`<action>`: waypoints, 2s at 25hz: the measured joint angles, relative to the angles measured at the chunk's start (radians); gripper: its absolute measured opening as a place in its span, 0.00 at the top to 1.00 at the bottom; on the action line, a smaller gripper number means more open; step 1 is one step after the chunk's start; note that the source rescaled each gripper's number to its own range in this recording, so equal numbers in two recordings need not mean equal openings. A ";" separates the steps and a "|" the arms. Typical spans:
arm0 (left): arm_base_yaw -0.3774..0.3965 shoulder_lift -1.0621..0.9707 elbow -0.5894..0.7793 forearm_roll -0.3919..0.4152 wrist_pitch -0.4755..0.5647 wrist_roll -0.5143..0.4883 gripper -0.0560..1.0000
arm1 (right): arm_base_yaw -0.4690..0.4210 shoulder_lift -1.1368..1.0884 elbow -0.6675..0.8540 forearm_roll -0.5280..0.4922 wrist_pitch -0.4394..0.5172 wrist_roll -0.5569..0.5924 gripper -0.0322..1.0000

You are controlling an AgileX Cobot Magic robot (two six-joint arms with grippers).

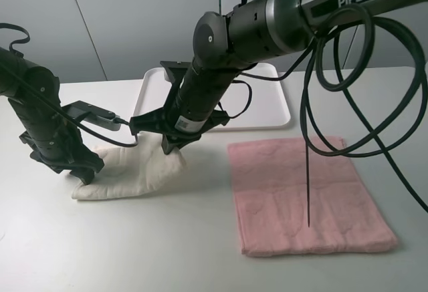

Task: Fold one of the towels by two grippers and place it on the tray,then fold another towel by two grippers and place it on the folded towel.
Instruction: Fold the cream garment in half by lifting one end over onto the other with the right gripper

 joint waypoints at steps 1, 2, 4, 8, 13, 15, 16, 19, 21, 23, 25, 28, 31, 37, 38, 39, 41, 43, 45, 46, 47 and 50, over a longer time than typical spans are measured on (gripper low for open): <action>0.000 0.000 0.000 0.000 0.000 0.000 0.16 | 0.000 0.000 0.002 0.037 0.006 -0.033 0.92; 0.000 0.000 0.000 0.000 0.000 0.000 0.16 | 0.000 -0.002 0.004 0.072 0.010 -0.047 0.92; 0.000 0.000 0.000 0.000 0.000 0.000 0.16 | 0.000 -0.002 0.010 0.120 0.009 -0.072 0.92; 0.000 0.000 0.000 0.000 0.000 -0.002 0.16 | 0.000 0.002 0.012 0.204 -0.007 -0.099 0.92; 0.000 0.000 0.000 0.000 0.000 -0.010 0.16 | 0.000 0.069 0.014 0.446 -0.016 -0.254 0.92; 0.000 0.000 0.000 0.000 0.000 -0.014 0.16 | 0.000 0.089 0.014 0.550 -0.023 -0.337 0.92; 0.000 0.000 0.000 0.000 0.000 -0.016 0.16 | 0.000 0.097 0.014 0.600 -0.028 -0.367 0.92; 0.000 0.000 0.000 0.000 0.000 -0.019 0.16 | 0.000 0.115 0.014 0.721 -0.042 -0.461 0.92; 0.000 0.000 0.000 0.000 0.000 -0.020 0.16 | 0.000 0.124 0.016 0.784 -0.056 -0.509 0.92; 0.000 0.000 0.000 0.000 0.000 -0.023 0.16 | 0.000 0.132 0.016 0.825 -0.072 -0.537 0.92; 0.000 0.000 0.000 0.000 0.000 -0.023 0.16 | 0.000 0.144 0.020 0.883 -0.082 -0.571 0.92; 0.000 0.000 0.000 -0.002 0.000 -0.025 0.16 | 0.000 0.169 0.020 0.988 -0.078 -0.640 0.92; 0.000 0.000 0.000 -0.002 0.000 -0.025 0.16 | 0.000 0.199 0.020 1.089 -0.063 -0.704 0.92; 0.000 0.000 0.000 -0.007 0.000 -0.027 0.16 | 0.000 0.219 0.020 1.211 -0.046 -0.798 0.92; 0.000 0.000 0.000 -0.009 0.000 -0.027 0.16 | 0.000 0.219 0.020 1.227 -0.038 -0.819 0.92; 0.000 0.000 0.000 -0.010 0.000 -0.027 0.16 | 0.000 0.219 0.020 1.237 -0.033 -0.838 0.92; 0.001 0.000 0.000 -0.016 0.000 -0.027 0.16 | 0.000 0.219 0.020 1.248 -0.033 -0.859 0.92; 0.001 0.000 0.000 -0.021 0.002 -0.027 0.16 | 0.000 0.219 0.020 1.248 -0.033 -0.863 0.92; 0.001 0.000 -0.006 -0.032 0.007 -0.025 0.16 | 0.000 0.219 0.020 1.253 -0.033 -0.867 0.92; 0.001 0.000 -0.010 -0.032 0.014 -0.023 0.16 | 0.000 0.219 0.020 1.252 -0.033 -0.867 0.92; 0.001 0.000 -0.014 -0.035 0.020 -0.021 0.16 | 0.000 0.219 0.020 1.254 -0.033 -0.867 0.92; 0.001 -0.006 -0.023 -0.036 0.045 -0.010 0.16 | 0.000 0.219 0.020 1.254 -0.033 -0.871 0.92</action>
